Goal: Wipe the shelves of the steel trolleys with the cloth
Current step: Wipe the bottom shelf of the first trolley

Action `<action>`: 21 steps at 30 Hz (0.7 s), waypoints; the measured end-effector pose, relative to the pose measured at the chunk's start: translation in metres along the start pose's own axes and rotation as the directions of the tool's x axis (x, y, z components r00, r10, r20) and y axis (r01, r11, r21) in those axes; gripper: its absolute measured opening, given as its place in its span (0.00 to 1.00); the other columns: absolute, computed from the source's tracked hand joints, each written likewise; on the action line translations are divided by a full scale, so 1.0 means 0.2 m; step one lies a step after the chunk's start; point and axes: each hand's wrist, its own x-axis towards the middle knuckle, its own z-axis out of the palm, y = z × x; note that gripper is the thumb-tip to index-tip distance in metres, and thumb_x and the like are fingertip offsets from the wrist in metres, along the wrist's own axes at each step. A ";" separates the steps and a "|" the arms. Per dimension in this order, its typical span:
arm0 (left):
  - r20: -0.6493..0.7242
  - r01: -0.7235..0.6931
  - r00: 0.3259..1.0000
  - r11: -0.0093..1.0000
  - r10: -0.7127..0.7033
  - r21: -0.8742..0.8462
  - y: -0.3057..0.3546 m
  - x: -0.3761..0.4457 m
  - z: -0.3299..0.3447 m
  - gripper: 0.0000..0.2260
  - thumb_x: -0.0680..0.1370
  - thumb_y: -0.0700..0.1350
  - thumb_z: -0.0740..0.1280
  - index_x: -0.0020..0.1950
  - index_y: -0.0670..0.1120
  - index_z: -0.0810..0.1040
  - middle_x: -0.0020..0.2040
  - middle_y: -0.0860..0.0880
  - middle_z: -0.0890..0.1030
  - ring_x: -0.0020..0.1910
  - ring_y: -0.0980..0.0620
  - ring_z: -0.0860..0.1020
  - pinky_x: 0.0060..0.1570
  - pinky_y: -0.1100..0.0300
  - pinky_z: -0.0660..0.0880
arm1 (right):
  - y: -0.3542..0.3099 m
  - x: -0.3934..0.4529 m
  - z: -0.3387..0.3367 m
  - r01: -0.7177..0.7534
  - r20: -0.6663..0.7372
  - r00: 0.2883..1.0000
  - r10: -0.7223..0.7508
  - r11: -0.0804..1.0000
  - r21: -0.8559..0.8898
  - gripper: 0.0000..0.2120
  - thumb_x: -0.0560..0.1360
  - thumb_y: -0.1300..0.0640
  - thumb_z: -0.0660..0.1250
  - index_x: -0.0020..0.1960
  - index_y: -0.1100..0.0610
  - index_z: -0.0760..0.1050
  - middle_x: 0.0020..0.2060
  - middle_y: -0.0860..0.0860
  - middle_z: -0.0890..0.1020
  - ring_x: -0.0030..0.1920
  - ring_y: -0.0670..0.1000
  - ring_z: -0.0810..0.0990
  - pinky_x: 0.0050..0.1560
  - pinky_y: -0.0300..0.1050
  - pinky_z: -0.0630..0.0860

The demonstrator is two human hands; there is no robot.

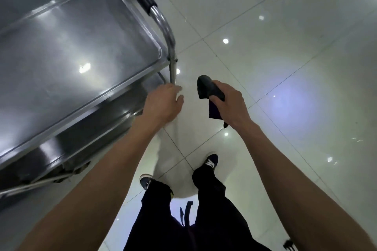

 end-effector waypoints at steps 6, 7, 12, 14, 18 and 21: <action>-0.051 -0.096 0.994 0.995 0.098 0.035 0.56 0.26 -0.04 0.19 0.84 0.52 0.58 0.73 0.50 0.73 0.70 0.48 0.76 0.67 0.46 0.74 0.66 0.45 0.71 | 0.27 0.06 -0.53 -0.029 -0.066 0.997 0.034 0.997 0.077 0.19 0.78 0.57 0.65 0.68 0.48 0.73 0.58 0.46 0.80 0.55 0.50 0.77 0.57 0.50 0.77; -0.053 -0.101 0.993 0.994 0.104 0.043 0.63 0.30 -0.03 0.19 0.84 0.52 0.58 0.73 0.50 0.73 0.70 0.49 0.75 0.68 0.46 0.73 0.66 0.45 0.70 | 0.30 0.07 -0.60 -0.029 -0.082 0.996 0.035 0.997 0.079 0.19 0.78 0.57 0.65 0.68 0.47 0.73 0.58 0.45 0.80 0.55 0.49 0.77 0.56 0.49 0.77; -0.042 -0.132 0.990 0.989 0.135 0.062 0.90 0.44 -0.02 0.18 0.83 0.53 0.59 0.72 0.51 0.74 0.70 0.50 0.75 0.68 0.47 0.73 0.66 0.48 0.69 | 0.41 0.15 -0.89 0.013 -0.168 0.986 -0.003 0.998 0.055 0.15 0.78 0.58 0.62 0.64 0.46 0.73 0.53 0.43 0.79 0.50 0.48 0.76 0.45 0.43 0.73; -0.059 -0.131 0.989 0.990 0.135 0.054 0.95 0.51 -0.04 0.18 0.83 0.53 0.59 0.71 0.51 0.75 0.69 0.50 0.77 0.66 0.47 0.74 0.64 0.48 0.70 | 0.43 0.21 -0.96 0.002 -0.169 0.986 -0.002 1.000 -0.005 0.16 0.79 0.57 0.62 0.66 0.48 0.72 0.57 0.45 0.79 0.52 0.49 0.76 0.46 0.45 0.72; -0.055 -0.113 0.992 0.992 0.116 0.052 0.99 0.69 -0.12 0.18 0.83 0.53 0.60 0.72 0.50 0.73 0.69 0.49 0.76 0.66 0.46 0.74 0.65 0.47 0.69 | 0.42 0.39 -1.08 -0.034 -0.158 0.987 0.017 0.994 -0.105 0.20 0.80 0.56 0.62 0.71 0.49 0.70 0.63 0.47 0.77 0.60 0.52 0.75 0.58 0.52 0.75; -0.059 -0.100 0.993 0.994 0.102 0.035 1.00 0.88 -0.18 0.19 0.83 0.53 0.60 0.73 0.50 0.72 0.68 0.48 0.76 0.67 0.45 0.74 0.65 0.46 0.70 | 0.39 0.57 -1.14 -0.019 -0.133 0.991 0.002 0.991 -0.131 0.19 0.79 0.56 0.62 0.70 0.49 0.71 0.61 0.47 0.78 0.59 0.52 0.76 0.58 0.54 0.75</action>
